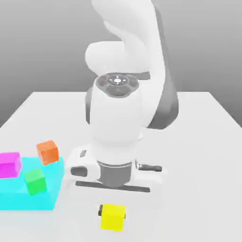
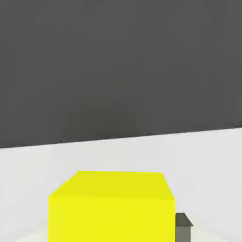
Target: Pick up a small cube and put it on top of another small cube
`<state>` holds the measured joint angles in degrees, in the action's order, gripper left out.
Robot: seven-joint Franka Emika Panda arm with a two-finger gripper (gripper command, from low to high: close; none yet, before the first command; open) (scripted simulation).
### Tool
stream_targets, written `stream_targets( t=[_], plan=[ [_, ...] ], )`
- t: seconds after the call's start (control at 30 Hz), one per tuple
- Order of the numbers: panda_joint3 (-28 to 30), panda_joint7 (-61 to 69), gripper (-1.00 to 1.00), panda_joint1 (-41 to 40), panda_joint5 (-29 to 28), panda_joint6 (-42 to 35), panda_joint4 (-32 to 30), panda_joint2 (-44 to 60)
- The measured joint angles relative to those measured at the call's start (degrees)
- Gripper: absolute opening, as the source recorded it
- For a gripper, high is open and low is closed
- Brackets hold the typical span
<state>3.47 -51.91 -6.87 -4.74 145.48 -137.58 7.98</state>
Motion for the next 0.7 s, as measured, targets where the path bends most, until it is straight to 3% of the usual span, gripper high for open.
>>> stream_targets(
  t=[0.2, 0.33, 0.37, 0.57, 0.7],
  plan=[
    [6.9, 2.2, -1.00, -13.2, 2.5, -4.6, -7.7, -12.5],
    [7.9, 4.1, -1.00, -12.9, 5.0, 2.0, -9.9, -8.0],
    [7.8, 4.6, 1.00, -13.0, 5.7, 4.1, -10.3, -6.3],
    [7.9, 4.8, 1.00, -12.5, 5.9, 5.1, -10.5, -5.4],
    [7.9, 3.4, 1.00, -13.2, 4.0, -1.1, -9.6, -10.8]
  ],
)
